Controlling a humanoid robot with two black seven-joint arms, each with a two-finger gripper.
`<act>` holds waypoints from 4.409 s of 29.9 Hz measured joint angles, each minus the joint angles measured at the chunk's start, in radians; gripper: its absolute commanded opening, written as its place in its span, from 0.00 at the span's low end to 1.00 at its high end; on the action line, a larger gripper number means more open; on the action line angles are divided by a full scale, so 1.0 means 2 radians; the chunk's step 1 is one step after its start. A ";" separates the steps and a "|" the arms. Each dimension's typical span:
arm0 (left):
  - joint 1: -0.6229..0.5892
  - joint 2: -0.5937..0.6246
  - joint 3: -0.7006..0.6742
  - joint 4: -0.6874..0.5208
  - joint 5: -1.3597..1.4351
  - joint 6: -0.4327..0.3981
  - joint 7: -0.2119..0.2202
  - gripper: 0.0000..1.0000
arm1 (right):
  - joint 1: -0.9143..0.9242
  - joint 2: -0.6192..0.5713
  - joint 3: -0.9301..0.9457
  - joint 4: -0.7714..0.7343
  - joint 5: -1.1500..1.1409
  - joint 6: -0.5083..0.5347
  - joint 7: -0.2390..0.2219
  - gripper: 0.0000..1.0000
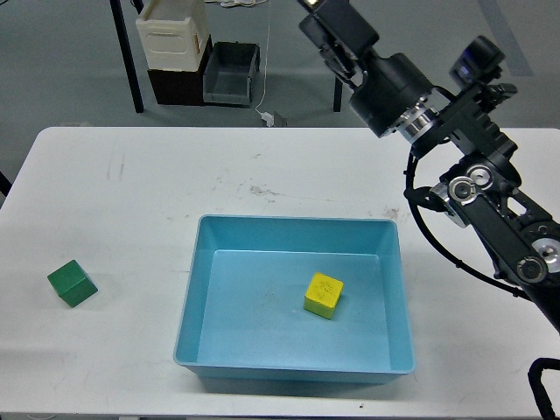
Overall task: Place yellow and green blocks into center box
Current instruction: 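Withdraw the right gripper up and away from the tray, then lower the left gripper onto the green cube and grasp it, then lift the green cube with the left gripper toward the tray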
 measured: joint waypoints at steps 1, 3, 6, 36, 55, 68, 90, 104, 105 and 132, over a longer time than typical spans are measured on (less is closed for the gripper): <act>-0.004 0.001 0.000 0.000 0.018 0.000 0.000 1.00 | -0.016 -0.007 0.015 0.013 0.007 0.000 -0.005 0.96; -0.011 0.004 0.002 -0.002 0.071 -0.001 0.000 1.00 | -0.056 -0.023 0.046 0.044 0.030 0.001 -0.014 0.96; -0.016 0.013 0.004 -0.008 0.170 -0.002 0.000 1.00 | -0.114 -0.033 0.089 0.079 0.061 0.002 -0.026 0.96; -0.185 0.162 0.330 -0.150 0.689 -0.166 0.000 1.00 | -0.401 -0.009 0.267 0.150 0.146 -0.006 -0.024 0.97; -0.199 0.123 0.413 -0.065 0.803 -0.166 0.000 1.00 | -0.425 -0.006 0.270 0.148 0.152 -0.007 -0.013 0.97; -0.198 0.100 0.417 -0.010 0.803 -0.166 0.000 1.00 | -0.427 -0.006 0.271 0.148 0.152 -0.023 -0.013 0.97; -0.191 0.088 0.456 0.052 0.803 -0.159 0.000 1.00 | -0.427 -0.006 0.273 0.147 0.152 -0.024 -0.013 0.97; -0.183 0.081 0.462 0.057 0.803 -0.120 0.000 0.72 | -0.427 -0.006 0.275 0.146 0.152 -0.025 -0.013 0.97; -0.181 0.081 0.462 0.059 0.803 -0.119 0.000 0.68 | -0.427 -0.006 0.275 0.146 0.152 -0.025 -0.013 0.97; -0.316 0.188 0.471 -0.007 0.673 -0.049 0.000 0.20 | -0.430 -0.006 0.275 0.140 0.152 -0.025 -0.013 0.97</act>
